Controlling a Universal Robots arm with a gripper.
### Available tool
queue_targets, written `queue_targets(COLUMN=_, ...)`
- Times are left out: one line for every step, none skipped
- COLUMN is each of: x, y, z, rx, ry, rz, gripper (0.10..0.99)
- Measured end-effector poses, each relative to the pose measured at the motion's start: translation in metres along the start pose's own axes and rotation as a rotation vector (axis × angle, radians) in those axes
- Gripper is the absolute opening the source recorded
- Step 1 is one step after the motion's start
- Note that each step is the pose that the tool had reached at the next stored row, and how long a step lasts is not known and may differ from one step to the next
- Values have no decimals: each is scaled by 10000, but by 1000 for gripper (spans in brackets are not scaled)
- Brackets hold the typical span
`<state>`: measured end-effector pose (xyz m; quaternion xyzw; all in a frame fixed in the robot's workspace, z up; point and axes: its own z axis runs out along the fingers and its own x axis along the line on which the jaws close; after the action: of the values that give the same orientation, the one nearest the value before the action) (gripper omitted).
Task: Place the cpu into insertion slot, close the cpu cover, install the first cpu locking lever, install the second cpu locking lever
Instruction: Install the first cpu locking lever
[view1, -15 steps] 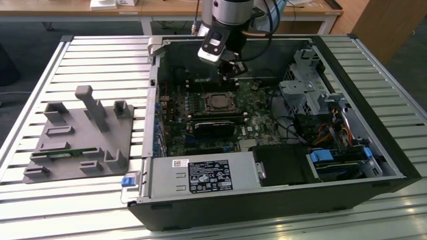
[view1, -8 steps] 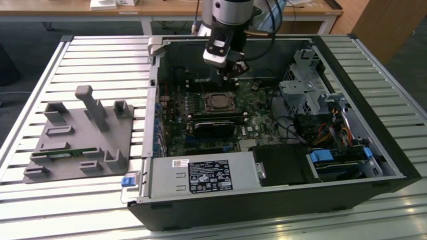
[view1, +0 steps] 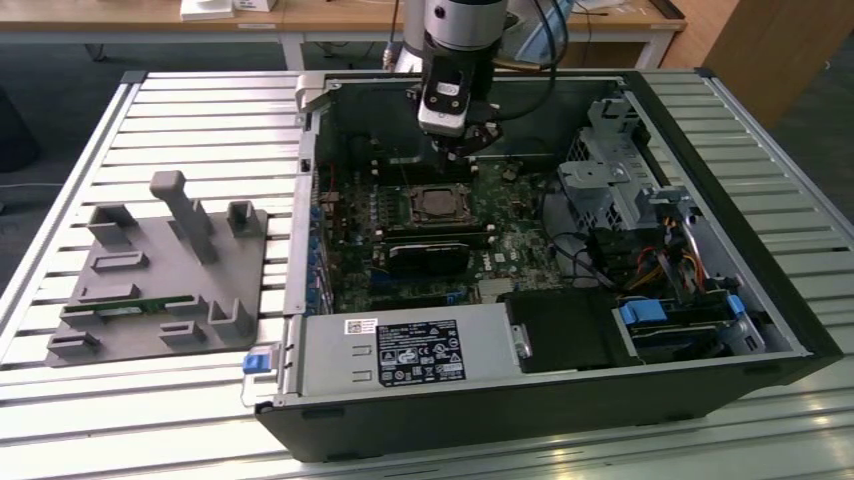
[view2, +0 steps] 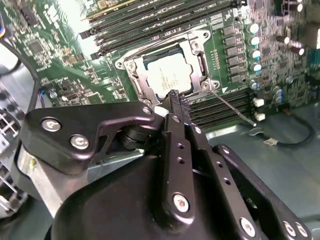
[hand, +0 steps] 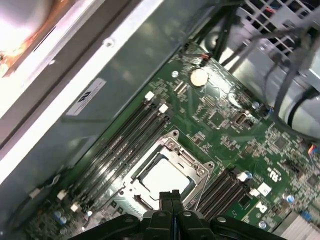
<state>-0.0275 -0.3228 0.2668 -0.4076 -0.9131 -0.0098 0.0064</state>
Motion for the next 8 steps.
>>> queue_targets(x=0, y=0, z=0, rx=3, ry=2, rz=-159, gripper=114)
queue_targets(x=0, y=0, z=0, rx=6, ry=4, rz=-319, gripper=114)
queue_targets(x=0, y=0, z=0, rx=9, ry=6, rz=-479, gripper=114)
queue_targets(x=0, y=0, z=0, rx=12, ry=8, rz=-652, gripper=114)
queue_targets(x=0, y=0, z=0, rx=16, ry=10, rz=-813, gripper=114)
queue_targets(x=0, y=0, z=0, rx=19, ry=13, rz=-975, gripper=114)
queue_targets(x=0, y=0, z=0, rx=22, ry=15, rz=-1137, gripper=114)
queue_targets(x=0, y=0, z=0, rx=25, ry=16, rz=-1275, gripper=114)
